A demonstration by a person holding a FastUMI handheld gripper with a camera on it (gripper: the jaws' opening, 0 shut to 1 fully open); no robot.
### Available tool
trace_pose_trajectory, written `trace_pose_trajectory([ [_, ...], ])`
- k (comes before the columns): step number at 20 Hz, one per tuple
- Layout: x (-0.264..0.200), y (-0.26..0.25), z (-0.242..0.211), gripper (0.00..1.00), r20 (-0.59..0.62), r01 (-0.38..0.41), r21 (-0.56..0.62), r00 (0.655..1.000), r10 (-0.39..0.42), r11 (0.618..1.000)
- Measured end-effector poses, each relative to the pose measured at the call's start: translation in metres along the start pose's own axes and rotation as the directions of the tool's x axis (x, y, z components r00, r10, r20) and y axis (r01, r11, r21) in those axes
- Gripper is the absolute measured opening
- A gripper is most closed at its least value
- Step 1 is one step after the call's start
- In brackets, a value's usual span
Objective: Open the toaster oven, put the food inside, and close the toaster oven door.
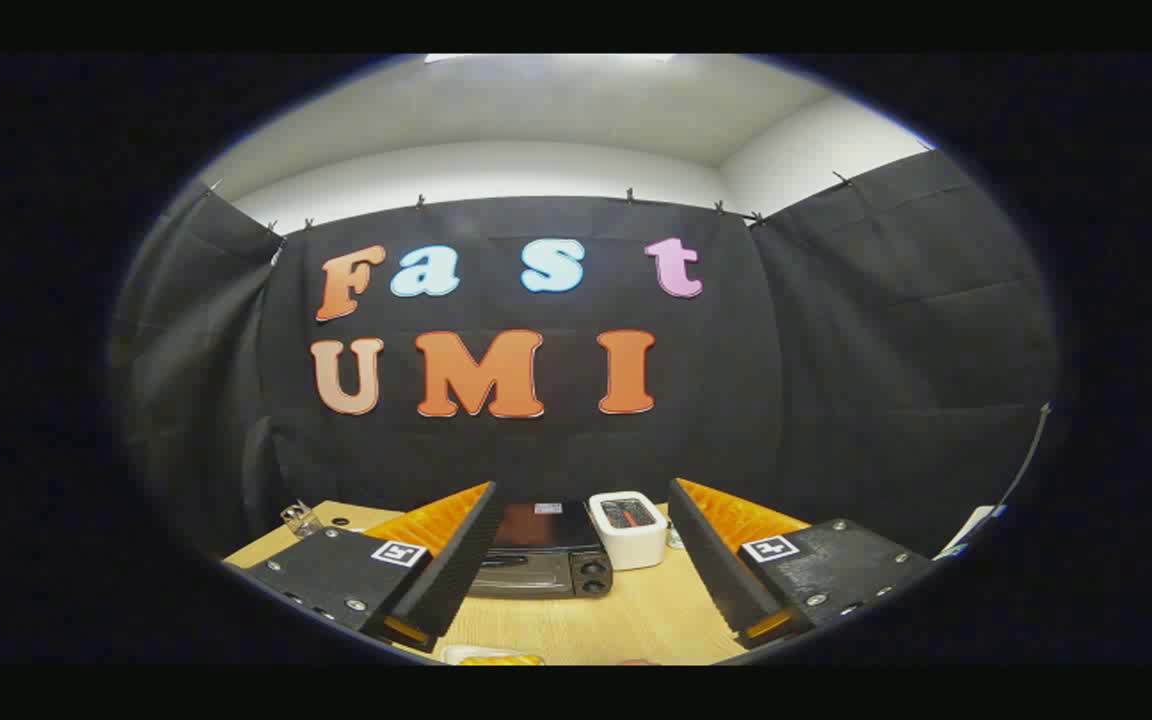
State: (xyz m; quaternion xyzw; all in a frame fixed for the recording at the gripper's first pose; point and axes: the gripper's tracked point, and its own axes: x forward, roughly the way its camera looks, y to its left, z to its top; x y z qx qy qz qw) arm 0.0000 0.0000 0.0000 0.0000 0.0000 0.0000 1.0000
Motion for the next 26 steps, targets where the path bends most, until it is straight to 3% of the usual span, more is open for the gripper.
trace_pose_trajectory([
  [16, 0.009, 0.023, -0.015, 0.99, -0.046, -0.014, -0.036, 0.999, 0.012, 0.999],
  [26, 0.056, 0.08, -0.07, 0.99, -0.135, -0.073, -0.03, 0.989, 0.068, 0.997],
])
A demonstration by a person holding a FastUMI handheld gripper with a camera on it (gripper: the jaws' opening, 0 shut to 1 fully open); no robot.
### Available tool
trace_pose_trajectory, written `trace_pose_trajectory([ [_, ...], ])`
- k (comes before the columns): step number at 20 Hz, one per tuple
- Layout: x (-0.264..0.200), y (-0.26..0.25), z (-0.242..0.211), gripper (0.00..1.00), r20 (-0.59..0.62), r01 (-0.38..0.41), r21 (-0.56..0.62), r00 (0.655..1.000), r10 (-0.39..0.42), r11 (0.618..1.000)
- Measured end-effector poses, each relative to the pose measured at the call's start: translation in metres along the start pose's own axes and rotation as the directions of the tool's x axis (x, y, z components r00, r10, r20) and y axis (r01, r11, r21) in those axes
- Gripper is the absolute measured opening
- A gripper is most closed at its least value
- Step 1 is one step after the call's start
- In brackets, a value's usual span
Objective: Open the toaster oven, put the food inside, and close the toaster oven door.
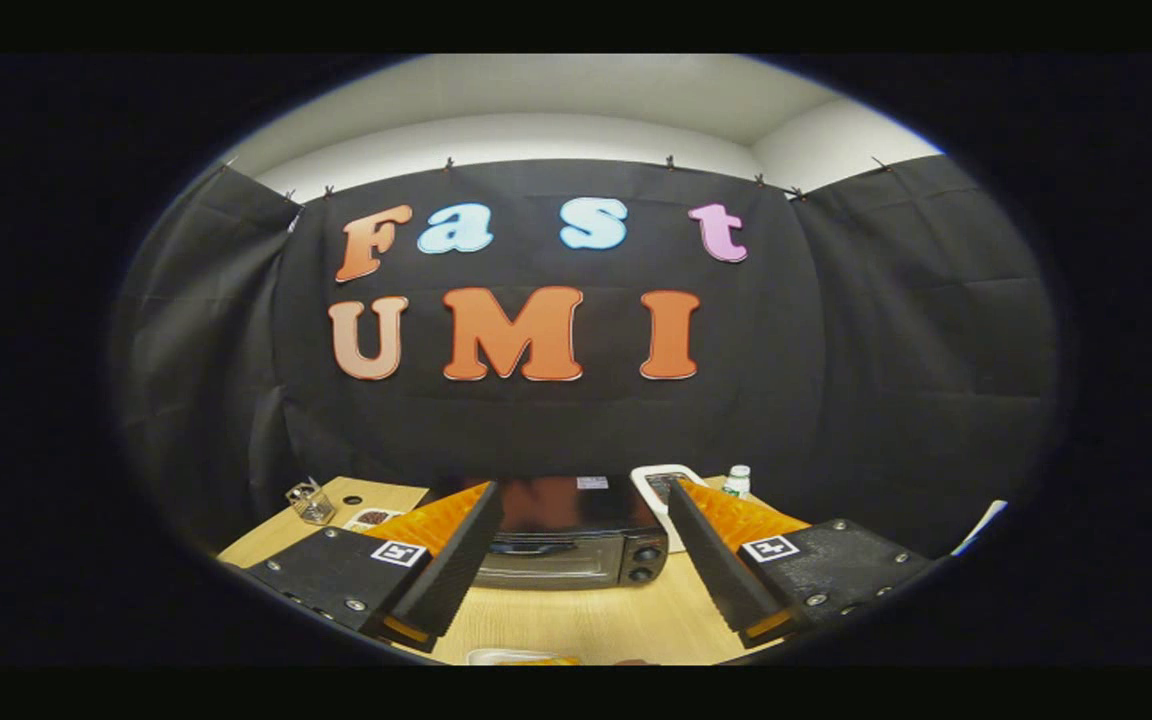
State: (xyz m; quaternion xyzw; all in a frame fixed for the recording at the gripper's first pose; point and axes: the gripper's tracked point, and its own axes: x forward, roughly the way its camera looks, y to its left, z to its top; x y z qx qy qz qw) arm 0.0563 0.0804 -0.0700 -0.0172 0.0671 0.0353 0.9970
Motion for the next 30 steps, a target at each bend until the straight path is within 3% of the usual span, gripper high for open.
trace_pose_trajectory([
  [9, 0.082, 0.059, -0.092, 0.99, -0.201, -0.07, -0.049, 0.978, 0.059, 0.996],
  [16, 0.134, 0.071, -0.14, 1.0, -0.311, -0.052, -0.036, 0.95, 0.038, 0.998],
  [25, 0.141, 0.078, -0.157, 0.99, -0.307, -0.084, -0.014, 0.949, 0.076, 0.996],
  [30, 0.11, 0.071, -0.159, 1.0, -0.29, -0.085, -0.004, 0.954, 0.08, 0.996],
])
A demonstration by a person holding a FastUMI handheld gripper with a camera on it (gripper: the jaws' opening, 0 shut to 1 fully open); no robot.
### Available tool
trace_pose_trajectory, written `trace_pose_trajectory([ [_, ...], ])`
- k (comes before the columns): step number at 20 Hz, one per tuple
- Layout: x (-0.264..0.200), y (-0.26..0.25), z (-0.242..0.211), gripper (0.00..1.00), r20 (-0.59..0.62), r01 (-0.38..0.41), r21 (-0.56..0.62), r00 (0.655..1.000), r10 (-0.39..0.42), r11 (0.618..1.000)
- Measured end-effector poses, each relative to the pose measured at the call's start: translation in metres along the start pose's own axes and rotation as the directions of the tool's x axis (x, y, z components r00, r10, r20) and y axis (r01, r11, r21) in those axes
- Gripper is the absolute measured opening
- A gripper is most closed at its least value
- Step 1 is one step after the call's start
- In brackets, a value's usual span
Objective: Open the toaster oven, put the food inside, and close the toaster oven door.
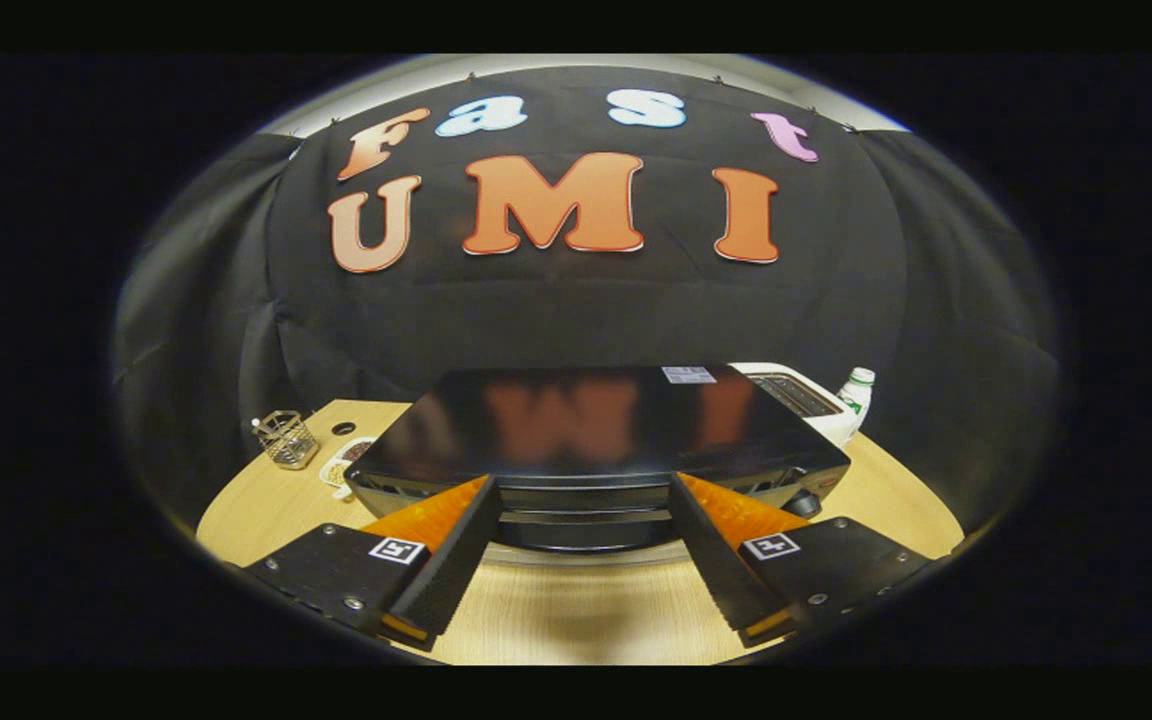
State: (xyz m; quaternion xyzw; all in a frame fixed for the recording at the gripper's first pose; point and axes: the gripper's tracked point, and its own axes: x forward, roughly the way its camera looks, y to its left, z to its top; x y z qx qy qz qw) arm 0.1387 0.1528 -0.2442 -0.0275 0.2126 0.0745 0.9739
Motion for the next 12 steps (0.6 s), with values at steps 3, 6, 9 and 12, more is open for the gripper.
trace_pose_trajectory([
  [3, -0.024, 0.0, -0.016, 0.99, -0.006, -0.011, 0.006, 1.0, 0.011, 1.0],
  [6, -0.047, -0.004, -0.046, 0.99, 0.013, -0.013, 0.014, 1.0, 0.013, 1.0],
  [9, -0.063, -0.006, -0.071, 0.99, 0.025, -0.005, 0.011, 1.0, 0.005, 1.0],
  [12, -0.075, -0.006, -0.101, 0.99, 0.011, -0.004, 0.033, 1.0, 0.004, 0.999],
])
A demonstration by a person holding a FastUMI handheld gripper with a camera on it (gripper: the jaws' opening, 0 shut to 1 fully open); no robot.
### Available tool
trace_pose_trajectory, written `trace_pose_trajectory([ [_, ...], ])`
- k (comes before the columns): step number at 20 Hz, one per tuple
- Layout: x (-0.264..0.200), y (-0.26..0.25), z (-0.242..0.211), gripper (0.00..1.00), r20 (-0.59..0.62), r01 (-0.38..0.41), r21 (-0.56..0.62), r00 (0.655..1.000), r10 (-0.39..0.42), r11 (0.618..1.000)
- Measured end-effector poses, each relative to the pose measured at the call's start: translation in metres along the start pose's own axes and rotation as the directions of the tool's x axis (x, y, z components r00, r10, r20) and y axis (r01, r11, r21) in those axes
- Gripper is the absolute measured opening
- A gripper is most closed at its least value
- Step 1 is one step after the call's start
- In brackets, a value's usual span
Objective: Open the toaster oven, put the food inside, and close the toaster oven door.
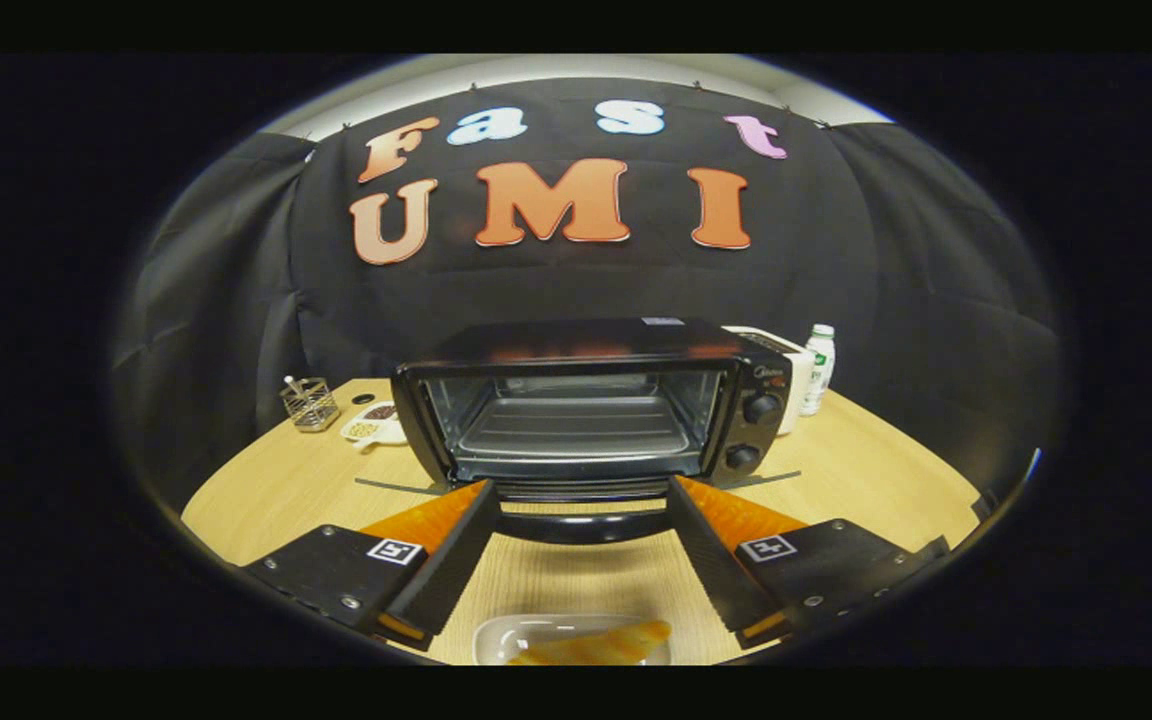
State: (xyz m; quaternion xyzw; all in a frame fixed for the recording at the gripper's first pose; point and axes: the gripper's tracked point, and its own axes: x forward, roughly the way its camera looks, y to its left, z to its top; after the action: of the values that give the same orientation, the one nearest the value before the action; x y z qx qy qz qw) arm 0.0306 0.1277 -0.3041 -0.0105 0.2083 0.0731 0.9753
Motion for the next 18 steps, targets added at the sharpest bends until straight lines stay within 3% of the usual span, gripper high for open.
trace_pose_trajectory([
  [7, -0.011, -0.006, -0.069, 0.99, -0.14, 0.005, 0.047, 0.99, 0.002, 0.999],
  [16, -0.007, -0.012, -0.11, 0.98, -0.289, 0.026, 0.064, 0.957, -0.006, 0.998],
  [18, -0.009, -0.012, -0.104, 0.99, -0.275, 0.029, 0.078, 0.961, -0.007, 0.997],
])
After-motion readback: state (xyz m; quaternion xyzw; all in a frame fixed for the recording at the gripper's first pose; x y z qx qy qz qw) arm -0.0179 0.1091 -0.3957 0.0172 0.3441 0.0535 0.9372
